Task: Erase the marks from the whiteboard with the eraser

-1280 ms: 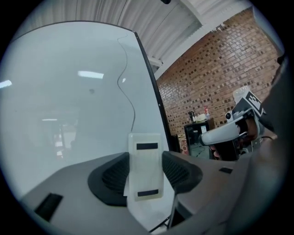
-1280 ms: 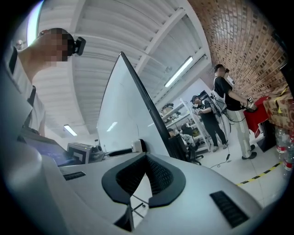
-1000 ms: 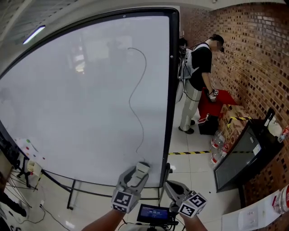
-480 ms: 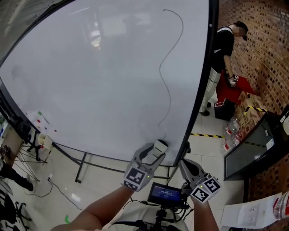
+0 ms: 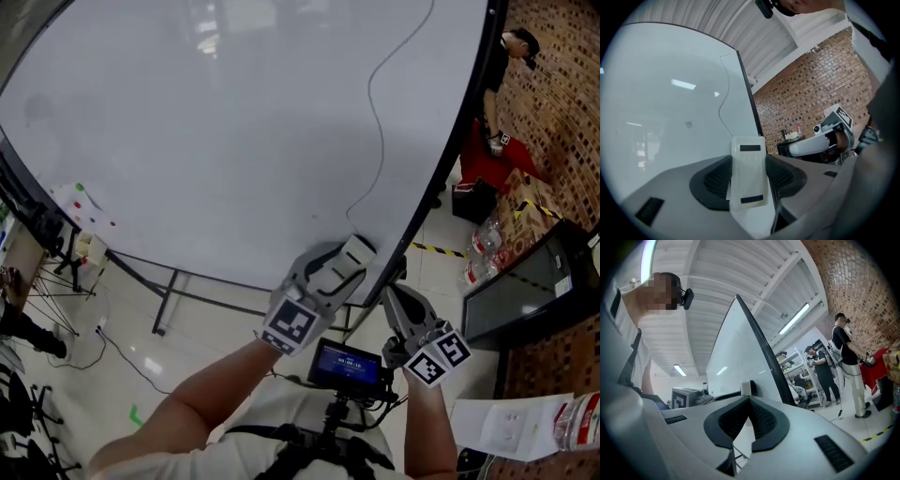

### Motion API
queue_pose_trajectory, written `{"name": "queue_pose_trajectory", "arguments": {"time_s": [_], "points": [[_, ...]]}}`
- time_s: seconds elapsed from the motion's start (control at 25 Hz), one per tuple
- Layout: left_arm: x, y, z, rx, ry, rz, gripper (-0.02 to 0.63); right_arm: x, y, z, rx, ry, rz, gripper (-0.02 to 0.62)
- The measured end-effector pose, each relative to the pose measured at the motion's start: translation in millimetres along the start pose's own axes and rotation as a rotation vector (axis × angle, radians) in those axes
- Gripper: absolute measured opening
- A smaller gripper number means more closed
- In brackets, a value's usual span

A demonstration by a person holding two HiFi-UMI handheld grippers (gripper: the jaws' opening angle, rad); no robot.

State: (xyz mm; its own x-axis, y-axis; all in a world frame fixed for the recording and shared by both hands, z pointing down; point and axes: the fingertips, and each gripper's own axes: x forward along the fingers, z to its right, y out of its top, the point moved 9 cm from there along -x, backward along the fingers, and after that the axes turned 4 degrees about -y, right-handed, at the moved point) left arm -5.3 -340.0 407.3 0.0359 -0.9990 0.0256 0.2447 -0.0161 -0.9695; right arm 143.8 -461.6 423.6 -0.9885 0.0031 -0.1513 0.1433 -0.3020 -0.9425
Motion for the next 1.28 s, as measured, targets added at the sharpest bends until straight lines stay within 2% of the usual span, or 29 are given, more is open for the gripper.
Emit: {"name": "queue_pose_trajectory", "arguments": {"time_s": [0.08, 0.16, 0.44, 0.64, 0.8, 1.0, 1.28], "points": [[5, 5, -4, 0.049, -0.011, 0.025, 0.233, 10, 8, 3, -0.044, 0.023, 0.017, 0.011], [6, 3, -6, 0.049, -0.012, 0.024, 0.233, 17, 12, 1, -0.074, 0.039, 0.012, 0.011], [-3, -42, 2, -0.206, -0.007, -0.010, 0.233, 17, 9, -1, -0.127, 0.083, -0.059, 0.011], [2, -41, 3, -0.288, -0.039, 0.010, 0.233, 16, 10, -4, -0.131, 0.091, -0.064, 0.011], [10, -31, -4, -0.283, -0.052, 0.025, 0.233, 15, 12, -4, -0.124, 0.082, -0.065, 0.011], [15, 2, -10, -0.233, -0.078, 0.024, 0.233, 10, 21, -3, -0.122, 0.072, -0.042, 0.011], [0, 45, -28, -0.156, -0.034, 0.107, 0.233, 8, 28, -8, -0.125, 0.079, -0.024, 0.011]]}}
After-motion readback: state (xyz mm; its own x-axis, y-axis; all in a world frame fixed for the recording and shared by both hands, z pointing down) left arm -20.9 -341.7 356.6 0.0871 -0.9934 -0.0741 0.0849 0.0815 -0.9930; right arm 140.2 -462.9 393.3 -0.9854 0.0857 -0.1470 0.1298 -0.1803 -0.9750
